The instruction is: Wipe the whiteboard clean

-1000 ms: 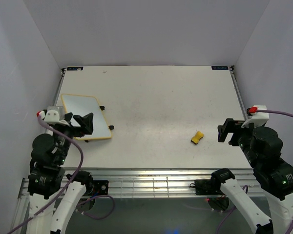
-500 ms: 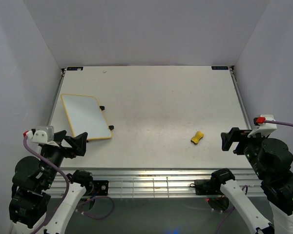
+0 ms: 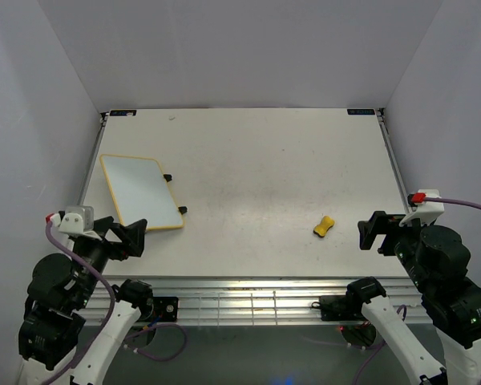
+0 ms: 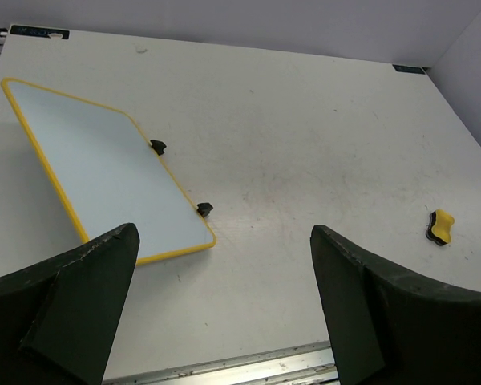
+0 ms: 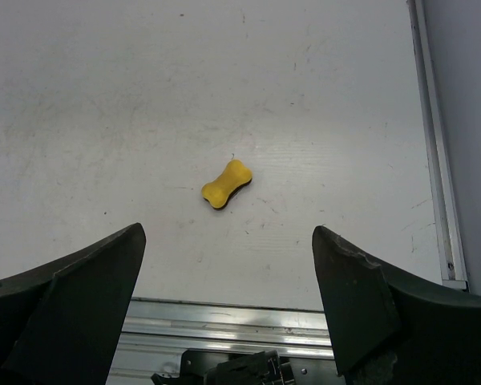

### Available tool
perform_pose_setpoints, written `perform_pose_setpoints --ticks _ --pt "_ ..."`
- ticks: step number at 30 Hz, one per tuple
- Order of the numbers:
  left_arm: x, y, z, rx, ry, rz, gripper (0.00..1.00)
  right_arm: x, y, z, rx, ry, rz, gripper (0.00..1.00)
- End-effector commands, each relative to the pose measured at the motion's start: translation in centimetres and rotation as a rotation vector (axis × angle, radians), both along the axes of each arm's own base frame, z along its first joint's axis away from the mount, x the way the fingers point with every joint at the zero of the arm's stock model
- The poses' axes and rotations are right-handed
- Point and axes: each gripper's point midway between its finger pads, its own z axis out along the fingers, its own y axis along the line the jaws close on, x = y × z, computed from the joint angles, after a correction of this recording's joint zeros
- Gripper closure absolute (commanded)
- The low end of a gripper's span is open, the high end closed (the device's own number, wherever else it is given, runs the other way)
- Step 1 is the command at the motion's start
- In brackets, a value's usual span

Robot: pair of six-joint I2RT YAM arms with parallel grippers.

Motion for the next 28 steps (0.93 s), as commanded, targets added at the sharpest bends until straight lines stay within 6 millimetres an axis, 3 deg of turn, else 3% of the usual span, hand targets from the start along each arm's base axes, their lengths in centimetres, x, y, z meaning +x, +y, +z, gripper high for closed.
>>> perform_pose_setpoints --ticks 1,6,28 --pt "1.9 -0.6 -0.7 0.001 0.038 0.006 0.02 0.7 0.2 1.1 0.011 -0.044 -0.002 0.1" --pt "2.5 -0.8 -1.1 0.013 0.054 0.004 0.02 1.2 -0.5 1.3 -0.023 -0.049 -0.034 0.1" --pt "2.3 -1.2 -0.8 0.03 0.029 -0.032 0.02 1.9 0.0 0.9 -0.033 -0.041 -0.015 0.1"
